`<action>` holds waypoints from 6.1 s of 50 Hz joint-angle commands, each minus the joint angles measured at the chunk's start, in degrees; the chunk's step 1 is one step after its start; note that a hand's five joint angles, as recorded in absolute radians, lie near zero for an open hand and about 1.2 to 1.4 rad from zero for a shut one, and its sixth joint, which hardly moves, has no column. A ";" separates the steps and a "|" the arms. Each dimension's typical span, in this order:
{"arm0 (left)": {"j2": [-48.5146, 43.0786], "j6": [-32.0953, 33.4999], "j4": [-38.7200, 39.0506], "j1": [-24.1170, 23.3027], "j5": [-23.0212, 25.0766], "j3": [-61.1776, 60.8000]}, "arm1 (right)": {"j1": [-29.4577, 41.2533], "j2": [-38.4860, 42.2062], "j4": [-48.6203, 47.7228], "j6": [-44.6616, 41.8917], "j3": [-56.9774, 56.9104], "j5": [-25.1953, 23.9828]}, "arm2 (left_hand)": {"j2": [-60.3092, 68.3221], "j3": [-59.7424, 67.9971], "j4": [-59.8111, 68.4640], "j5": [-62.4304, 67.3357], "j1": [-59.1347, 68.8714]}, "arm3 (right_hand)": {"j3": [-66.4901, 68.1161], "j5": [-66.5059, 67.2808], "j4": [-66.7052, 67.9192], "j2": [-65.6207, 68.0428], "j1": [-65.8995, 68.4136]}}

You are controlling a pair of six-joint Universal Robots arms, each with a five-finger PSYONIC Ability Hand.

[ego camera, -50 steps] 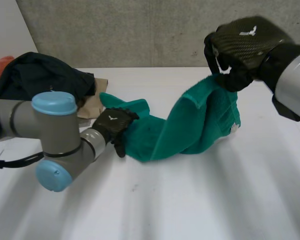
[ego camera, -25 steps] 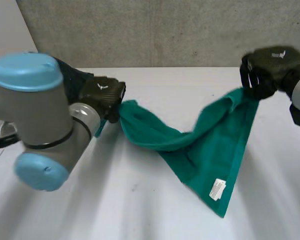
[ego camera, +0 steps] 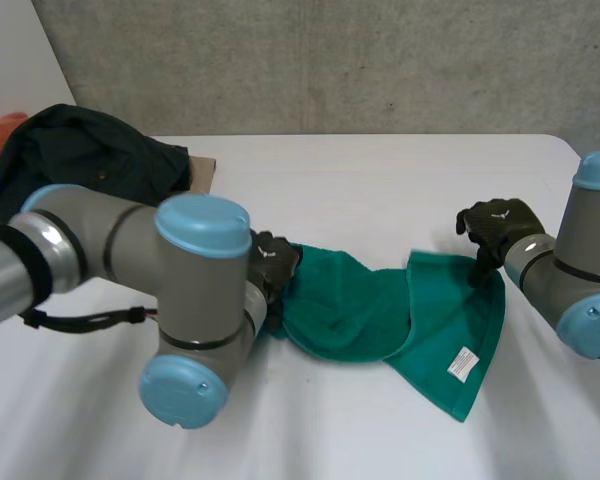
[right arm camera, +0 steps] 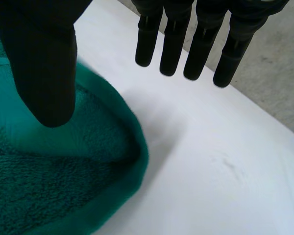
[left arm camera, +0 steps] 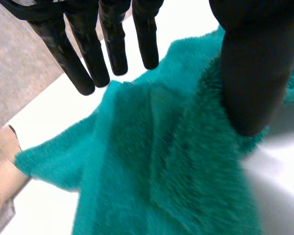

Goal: Fold the laundry.

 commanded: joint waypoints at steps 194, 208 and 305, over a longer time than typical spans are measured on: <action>17.72 8.43 21.76 40.68 32.70 -40.16 | -11.37 -3.05 -11.32 -14.06 13.95 -6.62 | 32.40 32.24 32.89 33.00 32.89 | 51.78 53.00 51.89 52.03 51.43; 13.33 10.80 21.50 40.33 32.79 -38.32 | -11.10 -3.23 -11.32 -14.67 14.21 -6.35 | 24.67 24.51 25.16 25.27 25.16 | 51.78 53.00 51.89 52.03 51.43; 9.39 9.48 8.22 25.91 15.22 -10.74 | -15.15 -1.83 -1.20 -26.11 3.68 -8.82 | 55.60 55.44 56.08 56.19 56.09 | 51.78 53.00 51.89 52.03 51.43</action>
